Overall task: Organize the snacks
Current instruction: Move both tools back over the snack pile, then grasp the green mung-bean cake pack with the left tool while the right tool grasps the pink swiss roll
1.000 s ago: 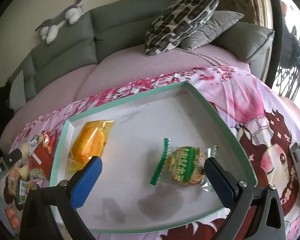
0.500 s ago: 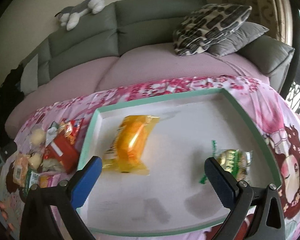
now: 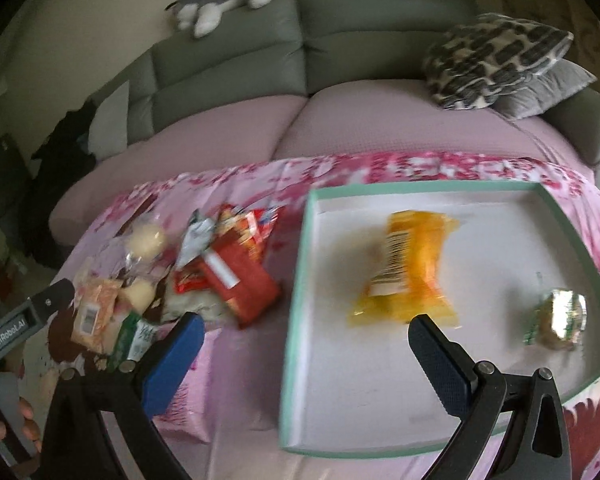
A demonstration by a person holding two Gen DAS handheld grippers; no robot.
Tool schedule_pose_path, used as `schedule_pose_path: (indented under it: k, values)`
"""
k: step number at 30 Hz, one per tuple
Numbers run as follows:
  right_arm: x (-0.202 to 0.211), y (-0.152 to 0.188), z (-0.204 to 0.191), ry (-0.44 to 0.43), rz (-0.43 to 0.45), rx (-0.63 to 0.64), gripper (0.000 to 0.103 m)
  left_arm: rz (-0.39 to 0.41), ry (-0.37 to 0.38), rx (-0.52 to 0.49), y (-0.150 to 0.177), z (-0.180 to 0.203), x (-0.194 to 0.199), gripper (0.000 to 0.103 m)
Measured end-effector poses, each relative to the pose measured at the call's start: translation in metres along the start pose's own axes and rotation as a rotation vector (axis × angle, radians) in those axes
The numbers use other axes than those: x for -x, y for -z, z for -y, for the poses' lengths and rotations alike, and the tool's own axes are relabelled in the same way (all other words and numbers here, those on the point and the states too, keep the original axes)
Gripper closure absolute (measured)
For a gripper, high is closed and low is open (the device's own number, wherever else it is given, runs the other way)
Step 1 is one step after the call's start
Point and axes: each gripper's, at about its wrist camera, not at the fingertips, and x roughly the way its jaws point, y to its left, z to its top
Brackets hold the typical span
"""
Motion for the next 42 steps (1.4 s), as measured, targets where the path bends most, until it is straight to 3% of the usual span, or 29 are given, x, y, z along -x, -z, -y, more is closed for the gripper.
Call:
schedule_pose_path:
  k: [6, 12, 24, 42]
  values:
    - [-0.011, 0.009, -0.023, -0.062, -0.055, 0.008, 0.0, -0.045, -0.014, 0.032, 0.005, -0.026, -0.007, 0.001]
    - [-0.019, 0.017, -0.038, -0.048, -0.099, 0.056, 0.0, -0.105, 0.042, 0.093, 0.008, -0.043, -0.019, 0.001]
    - [-0.023, 0.024, -0.062, -0.062, -0.123, 0.113, 0.002, -0.181, 0.174, 0.015, 0.017, -0.008, -0.034, 0.001]
    - [-0.047, 0.037, -0.078, -0.072, -0.181, 0.143, 0.007, -0.218, 0.167, 0.01, 0.021, -0.001, -0.044, 0.001]
